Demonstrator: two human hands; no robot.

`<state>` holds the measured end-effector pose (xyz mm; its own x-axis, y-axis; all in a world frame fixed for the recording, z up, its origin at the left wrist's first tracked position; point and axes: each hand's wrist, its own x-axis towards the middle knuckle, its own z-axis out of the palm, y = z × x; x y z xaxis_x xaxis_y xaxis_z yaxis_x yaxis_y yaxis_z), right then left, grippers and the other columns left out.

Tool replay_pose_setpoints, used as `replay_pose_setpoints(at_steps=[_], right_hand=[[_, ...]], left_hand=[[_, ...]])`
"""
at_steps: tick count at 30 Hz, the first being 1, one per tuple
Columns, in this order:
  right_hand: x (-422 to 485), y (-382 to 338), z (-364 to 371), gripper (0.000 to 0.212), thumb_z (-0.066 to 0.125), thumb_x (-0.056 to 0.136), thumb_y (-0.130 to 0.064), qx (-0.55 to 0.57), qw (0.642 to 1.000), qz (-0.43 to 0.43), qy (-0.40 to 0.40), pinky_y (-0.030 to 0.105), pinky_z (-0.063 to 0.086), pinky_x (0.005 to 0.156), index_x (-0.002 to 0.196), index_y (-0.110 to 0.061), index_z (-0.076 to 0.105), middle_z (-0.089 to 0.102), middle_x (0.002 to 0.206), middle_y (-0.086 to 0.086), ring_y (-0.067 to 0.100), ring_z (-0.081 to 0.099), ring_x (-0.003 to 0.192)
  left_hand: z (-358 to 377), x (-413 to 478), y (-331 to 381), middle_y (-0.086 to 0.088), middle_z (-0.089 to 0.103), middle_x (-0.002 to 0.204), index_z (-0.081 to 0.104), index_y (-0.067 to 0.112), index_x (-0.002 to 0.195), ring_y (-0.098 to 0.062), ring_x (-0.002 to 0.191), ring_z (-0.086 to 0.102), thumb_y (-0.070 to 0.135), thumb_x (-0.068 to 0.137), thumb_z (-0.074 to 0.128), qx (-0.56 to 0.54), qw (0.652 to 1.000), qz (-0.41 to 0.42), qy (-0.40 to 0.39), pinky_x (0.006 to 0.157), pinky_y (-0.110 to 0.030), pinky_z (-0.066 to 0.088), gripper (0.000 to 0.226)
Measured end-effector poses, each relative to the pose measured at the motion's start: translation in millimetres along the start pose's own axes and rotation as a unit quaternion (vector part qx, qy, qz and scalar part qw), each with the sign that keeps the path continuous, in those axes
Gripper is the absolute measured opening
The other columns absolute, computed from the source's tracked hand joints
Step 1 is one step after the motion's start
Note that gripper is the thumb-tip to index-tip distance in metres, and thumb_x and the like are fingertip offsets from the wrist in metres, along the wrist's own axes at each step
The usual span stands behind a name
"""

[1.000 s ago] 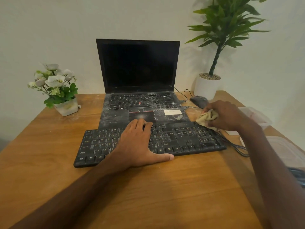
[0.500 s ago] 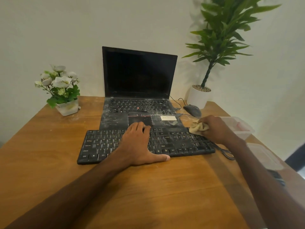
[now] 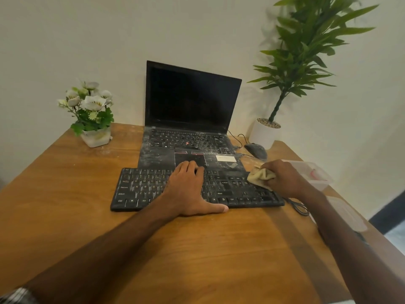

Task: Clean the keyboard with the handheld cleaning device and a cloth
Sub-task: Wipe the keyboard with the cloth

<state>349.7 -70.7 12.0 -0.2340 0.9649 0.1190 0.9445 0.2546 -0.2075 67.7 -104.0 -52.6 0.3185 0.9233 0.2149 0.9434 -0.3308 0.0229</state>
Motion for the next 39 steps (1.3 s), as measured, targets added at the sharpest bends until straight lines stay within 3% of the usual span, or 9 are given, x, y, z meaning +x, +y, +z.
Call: replay_pose_setpoints(at_steps=[3,7,9,13,18,26,31,37,39], right_hand=[[4,8,-11,0.014,0.073,0.085,-0.011,0.036,0.999,0.012,0.034,0.031,0.037,0.055,0.071,-0.010,0.069,0.066,0.068,0.006,0.020,0.057,0.063],[6,5,-6,0.011,0.074,0.086,-0.016,0.021,0.998,0.040,0.037,0.026,0.036,0.056,0.077,-0.015,0.068,0.067,0.078,0.004,0.023,0.061,0.075],[5,0,4,0.005,0.073,0.087,-0.016,0.008,0.999,0.042,0.027,0.028,0.038,0.058,0.085,-0.013,0.069,0.069,0.086,0.006,0.025,0.062,0.080],[1,-7,5,0.020,0.070,0.091,-0.017,-0.011,0.997,0.059,0.038,0.033,0.038,0.072,0.108,-0.007,0.067,0.066,0.103,0.009,0.028,0.058,0.093],[4,7,-8,0.012,0.071,0.089,-0.018,0.019,0.999,0.046,-0.003,0.039,0.046,0.072,0.093,-0.007,0.070,0.068,0.091,0.008,0.029,0.062,0.088],[0,11,2,0.044,0.067,0.086,-0.001,-0.006,0.997,0.074,0.027,0.029,0.038,0.079,0.130,-0.007,0.063,0.067,0.121,0.016,0.031,0.059,0.106],[-4,7,-2,0.027,0.068,0.084,-0.005,-0.035,0.997,0.074,0.009,0.040,0.051,0.078,0.110,-0.005,0.070,0.071,0.106,0.014,0.029,0.062,0.092],[-5,-9,4,0.015,0.066,0.087,-0.007,-0.030,0.996,0.082,0.028,0.035,0.047,0.070,0.102,-0.007,0.069,0.068,0.095,0.011,0.029,0.061,0.089],[-4,-17,11,0.007,0.067,0.088,-0.009,-0.019,0.997,0.071,0.035,0.029,0.039,0.060,0.095,-0.009,0.067,0.065,0.089,0.007,0.020,0.057,0.077]], left_hand=[[0,0,0,-0.009,0.042,0.150,0.038,0.011,0.154,-0.028,0.139,0.038,0.112,0.057,0.030,0.000,1.000,0.000,-0.002,0.121,-0.044,0.031,0.140],[0,0,1,-0.009,0.040,0.152,0.037,0.011,0.155,-0.029,0.140,0.037,0.111,0.057,0.029,0.002,1.000,-0.002,-0.007,0.122,-0.044,0.030,0.141],[0,0,0,-0.008,0.040,0.151,0.037,0.011,0.155,-0.029,0.140,0.037,0.112,0.056,0.029,0.001,1.000,-0.001,-0.008,0.122,-0.044,0.030,0.141],[-1,0,2,-0.007,0.043,0.147,0.039,0.011,0.153,-0.027,0.136,0.039,0.111,0.058,0.031,0.003,1.000,0.000,0.000,0.120,-0.043,0.031,0.139],[-1,-1,1,-0.007,0.041,0.151,0.038,0.011,0.155,-0.028,0.139,0.038,0.111,0.058,0.033,-0.005,1.000,-0.001,-0.004,0.121,-0.043,0.029,0.139],[1,-1,1,-0.007,0.042,0.149,0.038,0.012,0.155,-0.027,0.138,0.038,0.111,0.057,0.033,-0.006,1.000,-0.004,0.002,0.121,-0.043,0.029,0.139],[1,0,1,-0.007,0.043,0.147,0.040,0.012,0.153,-0.026,0.135,0.039,0.111,0.057,0.033,-0.002,1.000,-0.002,0.004,0.120,-0.042,0.030,0.138],[3,1,1,-0.006,0.043,0.146,0.040,0.013,0.153,-0.025,0.135,0.040,0.112,0.056,0.030,0.001,1.000,-0.003,0.007,0.120,-0.042,0.031,0.139],[2,0,1,-0.006,0.043,0.147,0.039,0.013,0.154,-0.025,0.135,0.040,0.112,0.057,0.030,0.002,1.000,-0.002,0.007,0.120,-0.042,0.031,0.139]])
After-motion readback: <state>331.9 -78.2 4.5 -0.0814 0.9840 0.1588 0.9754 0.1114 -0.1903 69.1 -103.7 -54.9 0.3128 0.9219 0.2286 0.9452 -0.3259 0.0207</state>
